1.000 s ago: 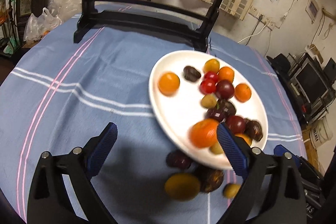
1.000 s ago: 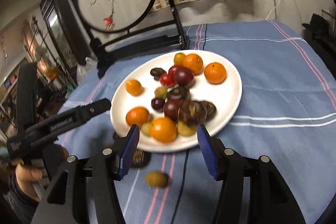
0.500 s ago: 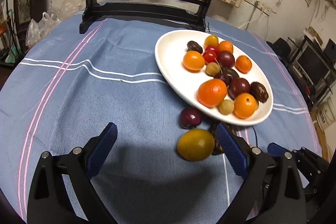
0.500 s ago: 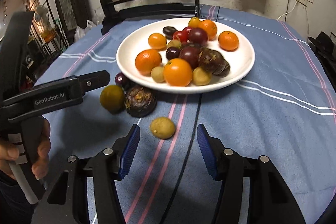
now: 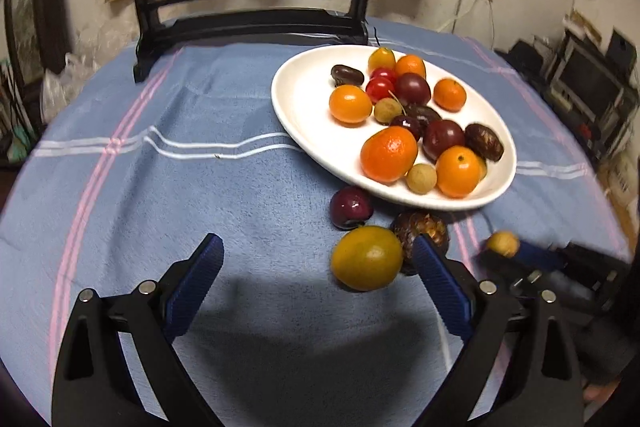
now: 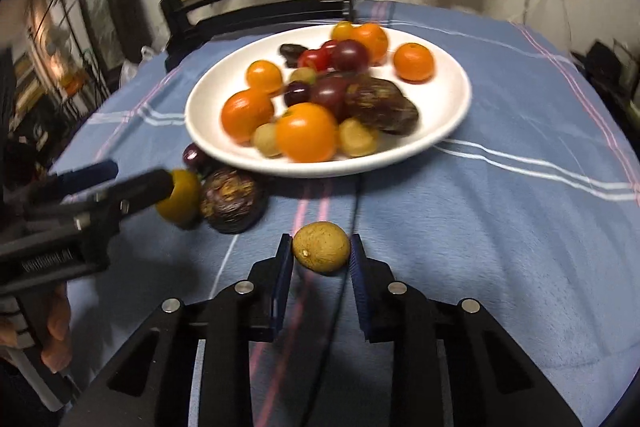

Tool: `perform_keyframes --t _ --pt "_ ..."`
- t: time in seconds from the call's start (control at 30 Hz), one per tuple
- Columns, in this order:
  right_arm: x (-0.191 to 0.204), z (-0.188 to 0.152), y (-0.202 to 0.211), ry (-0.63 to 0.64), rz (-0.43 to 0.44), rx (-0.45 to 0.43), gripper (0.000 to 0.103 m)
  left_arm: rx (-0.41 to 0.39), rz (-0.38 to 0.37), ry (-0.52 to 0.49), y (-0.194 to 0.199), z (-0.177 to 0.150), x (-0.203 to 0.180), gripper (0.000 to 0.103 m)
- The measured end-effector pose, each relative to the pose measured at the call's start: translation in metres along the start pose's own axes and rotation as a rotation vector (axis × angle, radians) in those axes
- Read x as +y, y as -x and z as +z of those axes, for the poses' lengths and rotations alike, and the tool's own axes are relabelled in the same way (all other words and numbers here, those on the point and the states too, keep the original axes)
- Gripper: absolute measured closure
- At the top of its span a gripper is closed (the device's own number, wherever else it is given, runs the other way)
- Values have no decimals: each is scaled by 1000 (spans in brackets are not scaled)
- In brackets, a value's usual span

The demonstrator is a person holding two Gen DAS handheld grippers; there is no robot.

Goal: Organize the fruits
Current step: 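Grasp a small yellow-green fruit with the right tool, then grasp a large yellow-green citrus with the left tool while the right tool carries its fruit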

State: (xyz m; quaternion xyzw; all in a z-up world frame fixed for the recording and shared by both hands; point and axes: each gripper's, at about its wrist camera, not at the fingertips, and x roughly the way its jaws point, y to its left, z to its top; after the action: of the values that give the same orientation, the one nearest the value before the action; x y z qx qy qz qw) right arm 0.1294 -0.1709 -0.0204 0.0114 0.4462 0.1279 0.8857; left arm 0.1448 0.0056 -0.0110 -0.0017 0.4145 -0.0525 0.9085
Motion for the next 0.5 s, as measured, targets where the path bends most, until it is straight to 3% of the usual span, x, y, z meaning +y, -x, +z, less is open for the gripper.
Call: perform_keyframes --t 0.2,0.27,0.5 --pt "-11 2 5 -44 11 -15 74 44 -11 -108 -4 -6 -13 10" --pt "-13 3 6 -60 16 -24 74 47 4 -151 -6 -9 -19 20" --pt "-15 4 11 -85 49 -30 74 90 -4 -148 -24 -10 -19 34"
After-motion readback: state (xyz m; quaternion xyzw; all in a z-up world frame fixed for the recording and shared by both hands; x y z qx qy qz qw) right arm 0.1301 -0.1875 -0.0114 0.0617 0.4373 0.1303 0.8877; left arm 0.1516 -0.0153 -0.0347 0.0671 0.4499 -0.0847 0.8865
